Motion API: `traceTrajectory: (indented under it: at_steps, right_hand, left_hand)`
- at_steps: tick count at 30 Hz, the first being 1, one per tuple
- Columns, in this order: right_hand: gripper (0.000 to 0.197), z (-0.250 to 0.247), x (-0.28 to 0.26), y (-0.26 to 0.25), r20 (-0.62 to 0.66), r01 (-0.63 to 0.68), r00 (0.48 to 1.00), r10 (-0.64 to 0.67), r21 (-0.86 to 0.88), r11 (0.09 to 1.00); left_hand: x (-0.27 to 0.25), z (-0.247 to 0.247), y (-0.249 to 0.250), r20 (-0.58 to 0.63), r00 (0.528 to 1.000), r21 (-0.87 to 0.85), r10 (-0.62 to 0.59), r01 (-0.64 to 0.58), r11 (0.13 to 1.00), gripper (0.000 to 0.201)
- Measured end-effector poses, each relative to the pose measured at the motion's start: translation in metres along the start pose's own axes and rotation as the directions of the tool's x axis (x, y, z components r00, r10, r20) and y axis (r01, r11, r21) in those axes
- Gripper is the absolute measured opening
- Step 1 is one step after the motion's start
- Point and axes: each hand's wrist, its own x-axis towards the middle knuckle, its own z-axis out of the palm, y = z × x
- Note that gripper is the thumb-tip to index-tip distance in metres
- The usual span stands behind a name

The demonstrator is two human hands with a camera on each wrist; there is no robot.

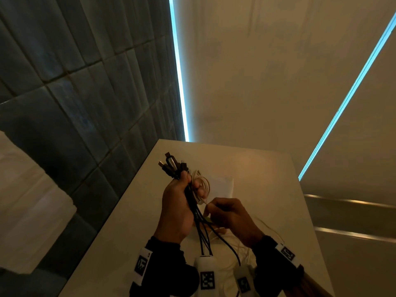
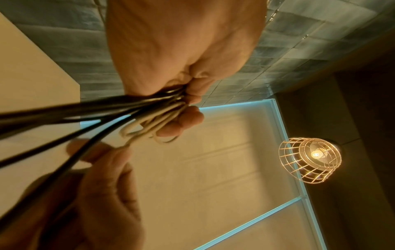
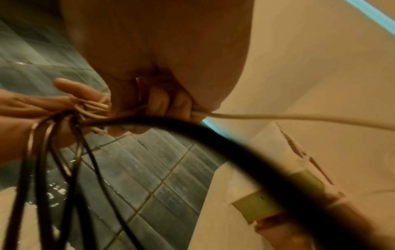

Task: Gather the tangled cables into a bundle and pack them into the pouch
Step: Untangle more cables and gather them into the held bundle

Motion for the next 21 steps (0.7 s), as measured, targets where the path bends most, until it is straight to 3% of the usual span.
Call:
traceTrajectory:
  at_steps: [6, 14, 18, 21]
  right_hand:
    - [0.029, -0.021, -0.001, 0.056, -0.093, -0.122, 0.990, 0.109, -0.153, 0.981]
    - [0.031, -0.021, -0.001, 0.101, -0.138, -0.184, 0.977, 0.165, -0.136, 0.973]
    - [0.030, -0.032, -0.012, 0.139, -0.235, -0.354, 0.923, 0.305, -0.205, 0.913]
    - [0.027, -0.037, -0.008, 0.118, -0.356, -0.371, 0.890, 0.286, -0.198, 0.907]
  left_hand:
    - [0.002, -0.004, 0.005, 0.022, 1.000, -0.032, 0.020, -0.019, 0.999, 0.025]
    - [0.003, -0.006, 0.008, -0.017, 0.998, 0.014, 0.055, -0.055, 0.998, 0.027]
    - [0.003, -0.011, 0.012, -0.075, 0.995, 0.047, 0.070, -0.067, 0.997, 0.027]
    - [0.004, -0.013, 0.011, -0.111, 0.992, 0.066, 0.058, -0.051, 0.997, 0.027]
